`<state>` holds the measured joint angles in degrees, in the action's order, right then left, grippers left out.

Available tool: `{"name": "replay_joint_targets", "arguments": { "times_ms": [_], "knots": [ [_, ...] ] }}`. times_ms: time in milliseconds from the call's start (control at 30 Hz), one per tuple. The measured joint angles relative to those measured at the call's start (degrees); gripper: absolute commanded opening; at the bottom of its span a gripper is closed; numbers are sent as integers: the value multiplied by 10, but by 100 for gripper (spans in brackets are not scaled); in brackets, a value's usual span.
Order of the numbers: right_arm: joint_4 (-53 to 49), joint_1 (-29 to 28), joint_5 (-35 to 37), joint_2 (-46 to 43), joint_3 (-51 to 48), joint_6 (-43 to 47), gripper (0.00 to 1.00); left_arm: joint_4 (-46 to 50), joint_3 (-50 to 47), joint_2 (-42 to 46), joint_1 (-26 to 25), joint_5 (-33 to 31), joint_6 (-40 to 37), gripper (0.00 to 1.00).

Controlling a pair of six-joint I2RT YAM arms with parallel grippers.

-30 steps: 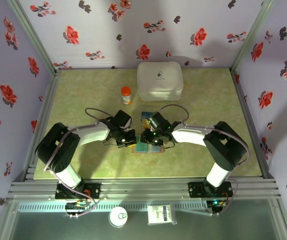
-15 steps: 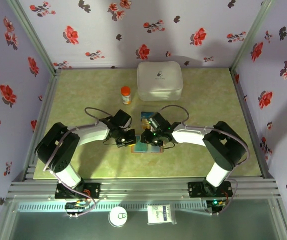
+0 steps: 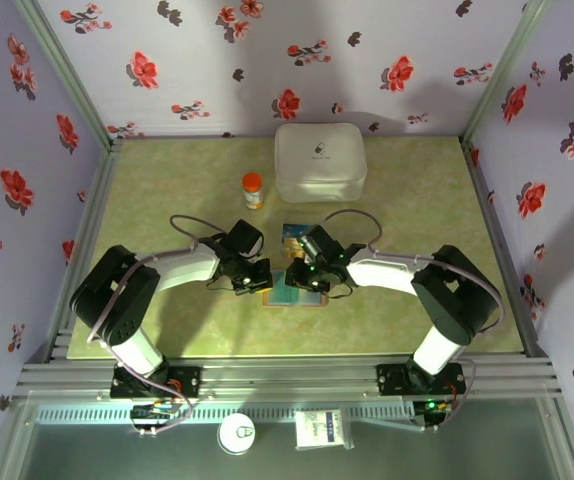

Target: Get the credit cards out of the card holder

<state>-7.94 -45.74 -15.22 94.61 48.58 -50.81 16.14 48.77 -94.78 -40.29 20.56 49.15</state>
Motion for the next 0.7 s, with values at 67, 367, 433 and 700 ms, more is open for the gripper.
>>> {"name": "replay_joint_targets", "arguments": {
  "times_ms": [67,367,433,700],
  "knots": [
    [-1,0,0,-1,0,2,28,1,0,0,0,0,0,0],
    [-7,0,0,-3,0,5,28,17,2,12,0,-5,0,0],
    [-12,0,1,-8,0,7,28,22,3,20,0,-6,0,0],
    [-16,0,7,-31,0,9,28,27,24,29,-15,-6,0,0]
  ]
}}
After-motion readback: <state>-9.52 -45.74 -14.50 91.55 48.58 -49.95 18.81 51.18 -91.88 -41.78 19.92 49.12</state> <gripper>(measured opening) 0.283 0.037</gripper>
